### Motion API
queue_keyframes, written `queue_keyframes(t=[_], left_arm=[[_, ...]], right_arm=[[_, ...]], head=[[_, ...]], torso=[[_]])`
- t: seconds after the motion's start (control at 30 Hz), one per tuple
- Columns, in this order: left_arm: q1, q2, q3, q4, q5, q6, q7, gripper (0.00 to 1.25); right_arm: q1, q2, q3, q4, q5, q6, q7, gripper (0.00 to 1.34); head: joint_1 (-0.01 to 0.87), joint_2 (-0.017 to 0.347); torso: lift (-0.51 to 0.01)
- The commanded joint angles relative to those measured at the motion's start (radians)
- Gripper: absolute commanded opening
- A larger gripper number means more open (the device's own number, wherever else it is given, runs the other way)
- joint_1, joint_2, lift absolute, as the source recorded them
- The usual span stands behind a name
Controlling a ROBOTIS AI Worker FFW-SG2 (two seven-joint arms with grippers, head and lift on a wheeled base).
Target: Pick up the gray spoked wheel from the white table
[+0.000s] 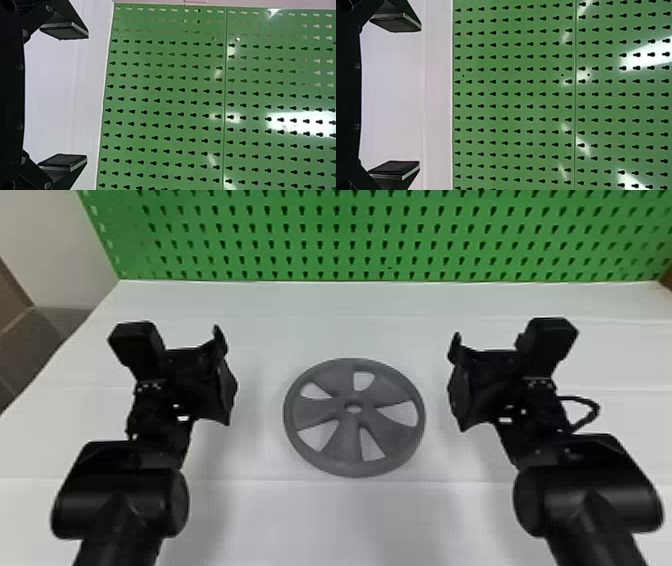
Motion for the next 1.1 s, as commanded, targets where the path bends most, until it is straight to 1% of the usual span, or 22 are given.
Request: queue_keyframes(t=[0.0, 1.07], left_arm=[[0.000, 0.000, 0.000, 0.000, 0.001, 0.000, 0.000, 1.07], [0.002, 0.000, 0.002, 0.000, 0.000, 0.000, 0.000, 1.07]], right_arm=[[0.000, 0.000, 0.001, 0.000, -0.002, 0.003, 0.000, 1.25], [-0.010, -0.002, 0.004, -0.011, -0.003, 0.035, 0.000, 1.25]], head=[[0.782, 0.057], [0.782, 0.057]], torso=[[-0.097], [-0.097]])
